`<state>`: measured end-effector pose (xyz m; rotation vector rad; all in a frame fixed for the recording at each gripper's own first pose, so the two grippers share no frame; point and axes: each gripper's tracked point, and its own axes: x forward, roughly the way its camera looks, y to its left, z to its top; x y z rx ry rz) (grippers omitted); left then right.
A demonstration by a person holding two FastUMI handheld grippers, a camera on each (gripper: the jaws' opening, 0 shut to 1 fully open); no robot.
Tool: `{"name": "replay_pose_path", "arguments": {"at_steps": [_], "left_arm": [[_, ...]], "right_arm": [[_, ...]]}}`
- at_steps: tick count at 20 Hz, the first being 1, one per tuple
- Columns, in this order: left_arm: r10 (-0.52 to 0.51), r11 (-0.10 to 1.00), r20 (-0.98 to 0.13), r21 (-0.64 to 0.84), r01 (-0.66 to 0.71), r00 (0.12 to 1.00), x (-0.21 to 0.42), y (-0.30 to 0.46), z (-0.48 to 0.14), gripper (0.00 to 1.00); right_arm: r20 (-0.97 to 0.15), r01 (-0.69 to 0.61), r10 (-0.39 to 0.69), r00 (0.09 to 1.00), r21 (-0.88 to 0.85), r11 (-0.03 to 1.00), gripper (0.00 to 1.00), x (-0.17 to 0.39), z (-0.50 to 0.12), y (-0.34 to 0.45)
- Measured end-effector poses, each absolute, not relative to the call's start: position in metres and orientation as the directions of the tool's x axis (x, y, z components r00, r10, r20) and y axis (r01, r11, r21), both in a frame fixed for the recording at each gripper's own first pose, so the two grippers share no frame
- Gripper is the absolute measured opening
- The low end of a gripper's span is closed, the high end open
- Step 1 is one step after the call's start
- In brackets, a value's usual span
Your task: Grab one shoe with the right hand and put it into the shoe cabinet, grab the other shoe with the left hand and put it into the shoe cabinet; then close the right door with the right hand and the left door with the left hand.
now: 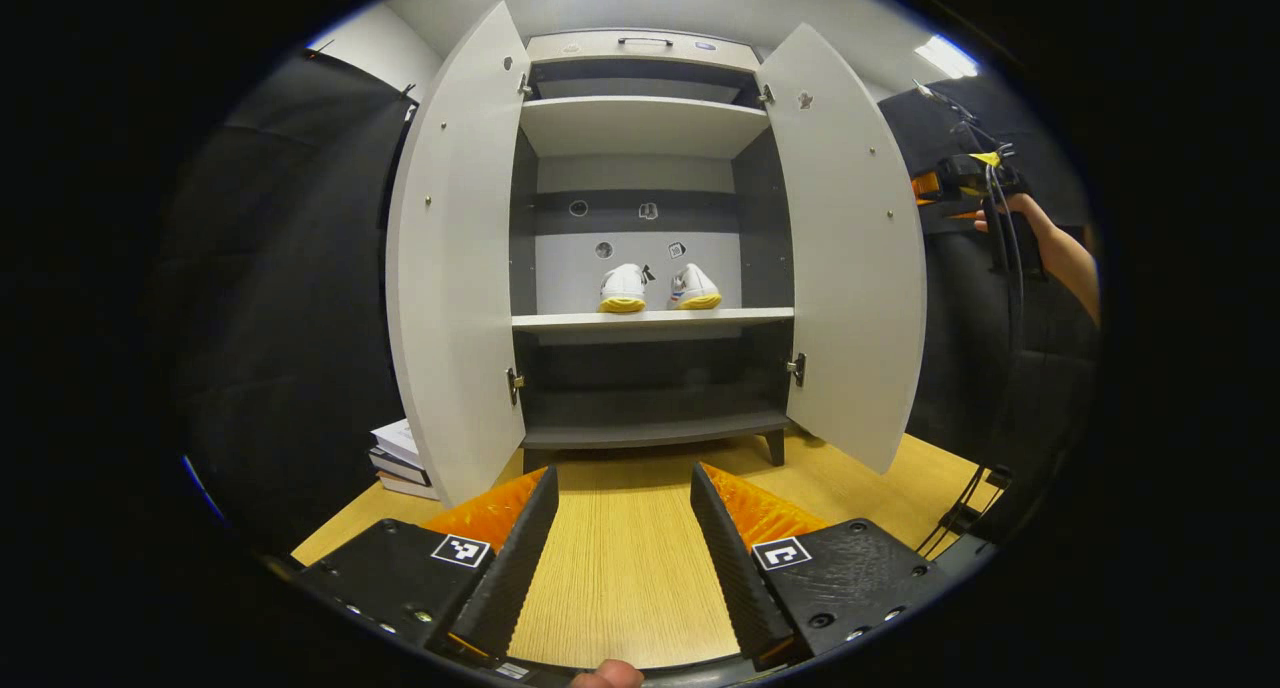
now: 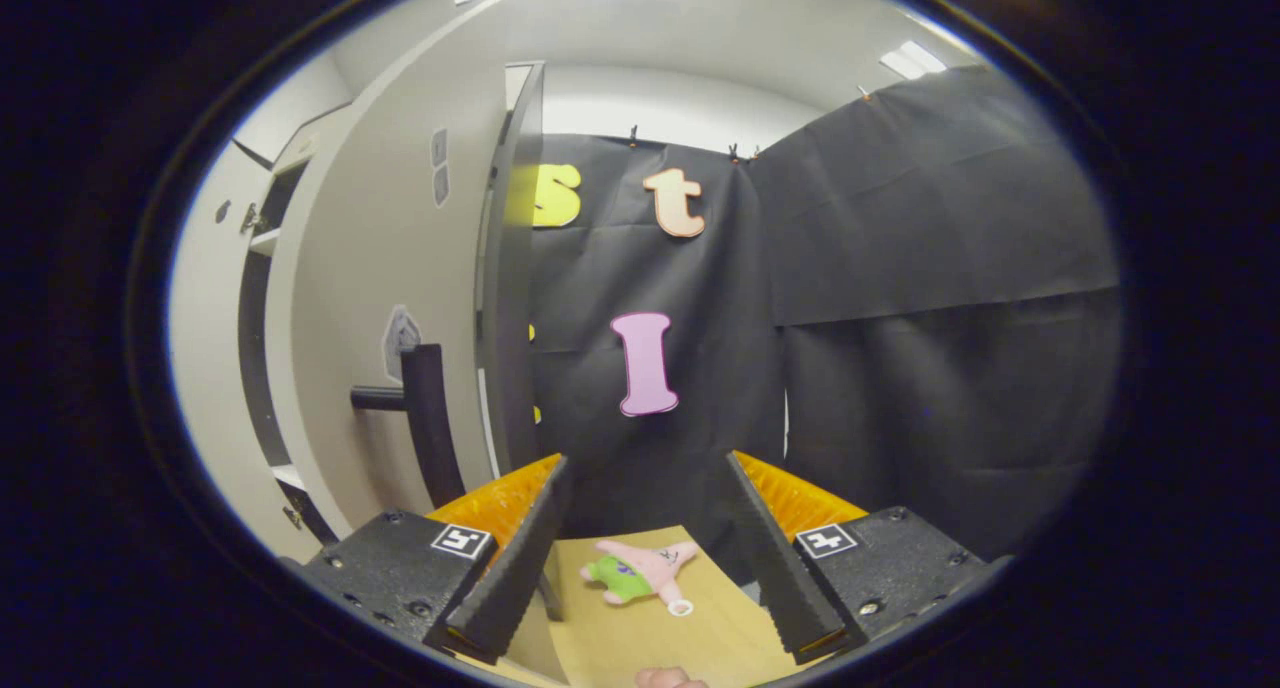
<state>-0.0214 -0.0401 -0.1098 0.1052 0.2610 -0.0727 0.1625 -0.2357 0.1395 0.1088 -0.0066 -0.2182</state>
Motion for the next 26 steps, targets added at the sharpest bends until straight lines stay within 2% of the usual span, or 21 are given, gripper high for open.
{"name": "replay_pose_path", "arguments": {"at_steps": [3, 5, 6, 7, 8, 9, 19, 20, 21, 26], "left_arm": [[-0.065, 0.992, -0.267, 0.085, 0.091, 0.961, -0.019, -0.042, -0.113, 0.80], [-0.075, 0.992, -0.264, 0.083, 0.100, 0.962, -0.017, -0.045, -0.112, 0.80], [-0.077, 0.991, -0.256, 0.085, 0.101, 0.964, -0.016, -0.046, -0.109, 0.80], [-0.082, 0.991, -0.252, 0.086, 0.106, 0.964, -0.015, -0.048, -0.109, 0.80], [-0.090, 0.990, -0.252, 0.084, 0.114, 0.964, -0.015, -0.050, -0.109, 0.80], [-0.095, 0.989, -0.253, 0.083, 0.119, 0.963, -0.015, -0.051, -0.110, 0.80], [-0.073, 0.993, -0.267, 0.065, 0.094, 0.961, -0.019, -0.036, -0.115, 0.80], [-0.067, 0.994, -0.267, 0.064, 0.087, 0.961, -0.019, -0.033, -0.115, 0.80], [-0.060, 0.995, -0.266, 0.064, 0.079, 0.962, -0.020, -0.030, -0.115, 0.80], [-0.009, 0.998, -0.271, 0.065, 0.027, 0.963, -0.025, -0.008, -0.116, 0.80]], "right_arm": [[-0.011, 0.211, -0.211, 0.977, 0.119, 0.970, 0.95, 0.164, 0.141, -0.230], [-0.008, 0.210, -0.211, 0.977, 0.112, 0.971, 0.87, 0.162, 0.142, -0.226], [0.000, 0.217, -0.218, 0.976, 0.108, 0.970, 0.92, 0.161, 0.143, -0.225], [0.006, 0.221, -0.223, 0.975, 0.100, 0.970, 0.87, 0.160, 0.144, -0.222], [0.013, 0.221, -0.223, 0.975, 0.096, 0.971, 0.87, 0.160, 0.146, -0.217], [0.014, 0.213, -0.215, 0.977, 0.095, 0.972, 0.92, 0.159, 0.146, -0.212], [0.024, 0.044, -0.048, 0.999, 0.147, 0.988, 0.92, 0.171, 0.149, -0.112], [0.030, 0.029, -0.034, 0.999, 0.146, 0.989, 0.87, 0.174, 0.152, -0.102], [0.030, 0.015, -0.020, 0.999, 0.143, 0.990, 0.92, 0.177, 0.153, -0.090], [0.018, -0.099, 0.098, 0.995, 0.140, 0.985, 0.94, 0.206, 0.150, -0.020]]}}
